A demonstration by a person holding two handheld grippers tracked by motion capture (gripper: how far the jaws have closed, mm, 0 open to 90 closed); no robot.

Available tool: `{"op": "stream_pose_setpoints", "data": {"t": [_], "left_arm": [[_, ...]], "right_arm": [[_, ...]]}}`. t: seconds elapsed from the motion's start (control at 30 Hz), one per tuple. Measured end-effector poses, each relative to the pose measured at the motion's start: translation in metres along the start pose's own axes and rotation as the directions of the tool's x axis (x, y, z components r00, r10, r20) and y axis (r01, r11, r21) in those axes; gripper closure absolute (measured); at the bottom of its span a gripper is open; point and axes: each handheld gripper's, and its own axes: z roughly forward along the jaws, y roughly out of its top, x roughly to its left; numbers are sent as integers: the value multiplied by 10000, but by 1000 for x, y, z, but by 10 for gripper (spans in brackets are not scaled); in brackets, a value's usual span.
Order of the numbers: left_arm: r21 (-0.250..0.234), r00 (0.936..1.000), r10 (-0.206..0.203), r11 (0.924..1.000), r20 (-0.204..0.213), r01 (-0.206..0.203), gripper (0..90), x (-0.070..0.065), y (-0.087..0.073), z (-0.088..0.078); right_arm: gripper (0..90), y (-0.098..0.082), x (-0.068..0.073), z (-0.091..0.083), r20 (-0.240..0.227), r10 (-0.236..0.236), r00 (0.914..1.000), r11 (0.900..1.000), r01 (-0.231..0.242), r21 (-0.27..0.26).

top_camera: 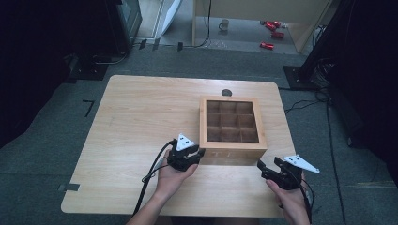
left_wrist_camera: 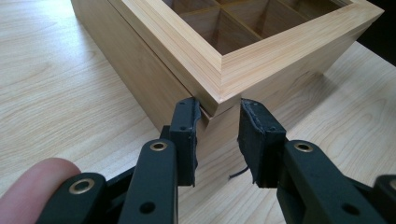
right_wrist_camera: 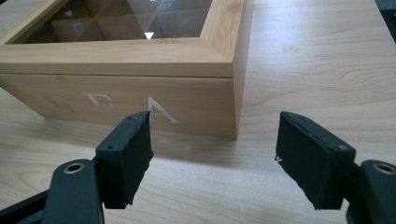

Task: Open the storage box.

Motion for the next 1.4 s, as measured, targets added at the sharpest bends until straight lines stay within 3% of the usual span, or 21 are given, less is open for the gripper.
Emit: {"op": "stream_pose_setpoints", "data": {"t": [0.3,0.43,0.53,0.67,0.77,0.87,1.13,1.4], "left_arm": [[-60,9999,-29,10000,104,29,687,1,0,0],[-639,9994,-258,9976,249,274,711,4,6,-7],[-682,9994,-256,9973,230,271,715,6,14,-10],[-438,9992,-88,9990,389,105,662,3,11,-9],[-74,9997,32,10000,250,-31,624,0,2,-2],[242,9999,-136,9996,63,134,617,0,-2,5],[406,9995,-236,9989,217,228,647,5,-2,8],[244,9992,-257,9994,303,250,653,6,-2,6]], "right_arm": [[271,0,0,1,-239,49,9997,10000,-51,-74],[275,1,2,1,-389,-36,9992,9999,30,-148],[278,1,3,3,-416,-46,9991,9998,39,-173],[279,1,3,5,-389,-23,9992,9999,19,-116],[280,0,2,4,-386,5,9993,9999,-9,-110],[284,0,0,4,-330,43,9994,9999,-47,-120],[285,-2,-3,6,-315,127,9994,9999,-129,-56],[286,-3,0,9,-368,82,9993,10000,-82,9]]}}
